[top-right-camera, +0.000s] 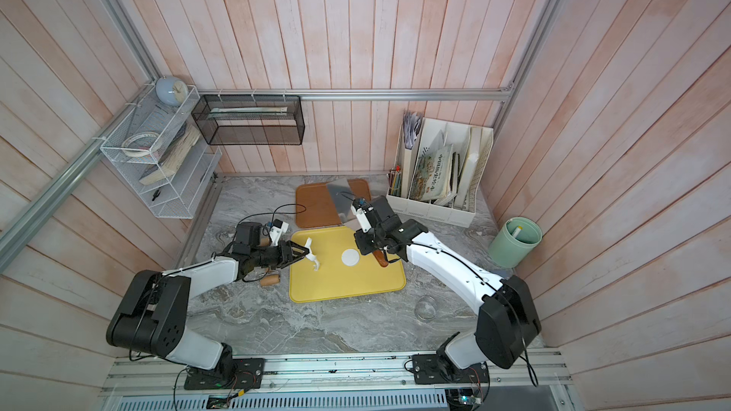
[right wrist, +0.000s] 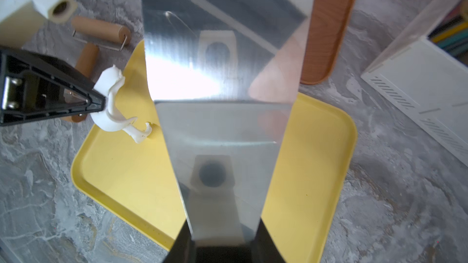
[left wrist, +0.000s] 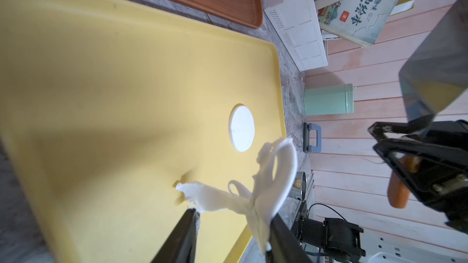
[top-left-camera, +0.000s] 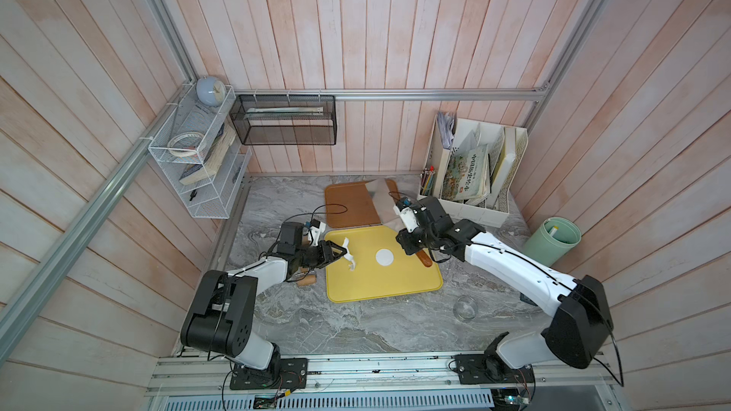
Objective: Roll out the dumpling wrappers from the dough
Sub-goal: Pick up the spatula from the center of the board, then place the dumpling wrapper on the work surface.
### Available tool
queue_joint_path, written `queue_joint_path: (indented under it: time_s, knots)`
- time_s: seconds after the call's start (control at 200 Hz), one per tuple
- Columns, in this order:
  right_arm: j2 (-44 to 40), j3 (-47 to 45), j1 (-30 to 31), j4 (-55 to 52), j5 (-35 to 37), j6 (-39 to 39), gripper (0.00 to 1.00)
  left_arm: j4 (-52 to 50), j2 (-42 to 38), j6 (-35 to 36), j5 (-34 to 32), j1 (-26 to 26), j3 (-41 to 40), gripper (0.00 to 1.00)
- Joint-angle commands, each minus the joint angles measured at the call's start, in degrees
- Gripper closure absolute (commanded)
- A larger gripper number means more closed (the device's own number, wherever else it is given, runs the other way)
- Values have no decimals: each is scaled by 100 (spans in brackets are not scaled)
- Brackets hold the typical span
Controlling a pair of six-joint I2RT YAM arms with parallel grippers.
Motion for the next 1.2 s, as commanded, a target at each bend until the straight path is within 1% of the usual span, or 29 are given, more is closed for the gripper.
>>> queue_joint_path:
  time_s: [0.0,0.105,0.195,0.425,0.545,0.65,0.73,0.83,0.895,1.03,1.075,1.125,1.195]
  knots:
    - [214,-74,227,418,208,-523,100,227,-122,-29,329,34,-101,53]
    - [569,77,422,85,521,-584,100,354,-184,-145,509,103,-146,48]
    - [812,225,653,-207,661,-653,100,368,-181,-172,545,108,-101,48]
    - [826,109,1060,-130,498,-561,100,279,12,-96,668,146,52,48]
    - [1051,102,1108,-344,465,-521,100,186,13,-41,671,179,103,48]
    - [1188,80,1121,-559,590,-452,100,94,-4,-32,678,245,149,48]
    - [1220,171,1030,-812,974,-200,100,94,-85,-71,652,312,123,48]
    - [954,258,724,-913,997,173,100,-160,-81,-18,483,380,115,48]
    - [762,376,666,-980,1021,256,100,-256,-11,34,474,408,99,48]
    - [604,621,762,-1164,602,179,100,-275,21,61,465,407,71,48]
    - [608,723,703,-1421,663,446,100,-252,15,35,424,410,87,48]
    - [622,932,496,-1914,643,893,100,-124,5,-49,412,409,68,49]
    - [567,1085,251,-2596,242,1284,100,-25,45,-62,464,405,79,50]
